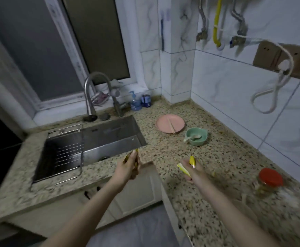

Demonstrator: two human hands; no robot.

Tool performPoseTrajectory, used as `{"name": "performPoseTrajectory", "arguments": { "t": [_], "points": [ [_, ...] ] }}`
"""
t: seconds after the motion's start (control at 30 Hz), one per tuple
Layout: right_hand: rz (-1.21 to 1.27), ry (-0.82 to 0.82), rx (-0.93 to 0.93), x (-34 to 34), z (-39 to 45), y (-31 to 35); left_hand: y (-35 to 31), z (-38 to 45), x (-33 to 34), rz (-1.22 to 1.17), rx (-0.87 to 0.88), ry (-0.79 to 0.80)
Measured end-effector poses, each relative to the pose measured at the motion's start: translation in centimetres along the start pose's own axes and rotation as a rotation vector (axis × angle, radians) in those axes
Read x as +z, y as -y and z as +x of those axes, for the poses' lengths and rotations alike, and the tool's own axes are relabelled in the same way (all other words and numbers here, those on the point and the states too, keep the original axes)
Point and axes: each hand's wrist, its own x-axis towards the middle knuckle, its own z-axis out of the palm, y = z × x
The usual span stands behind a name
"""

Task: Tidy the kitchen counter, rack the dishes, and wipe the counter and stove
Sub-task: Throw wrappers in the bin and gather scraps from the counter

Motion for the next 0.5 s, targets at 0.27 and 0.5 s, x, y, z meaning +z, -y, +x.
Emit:
{"name": "performPoseTrajectory", "arguments": {
  "t": [0.27, 0.5],
  "points": [
    [-0.147, 0.299, -0.227, 16.1, -4.0, 2.8, 0.1, -8.1, -14.8, -0.212, 0.063, -0.427],
    [-0.337, 0.575, -0.306, 31.4, -10.7, 1.7, 2.6, -17.9, -27.0, -0.354, 0.058, -0.685]
  ]
}}
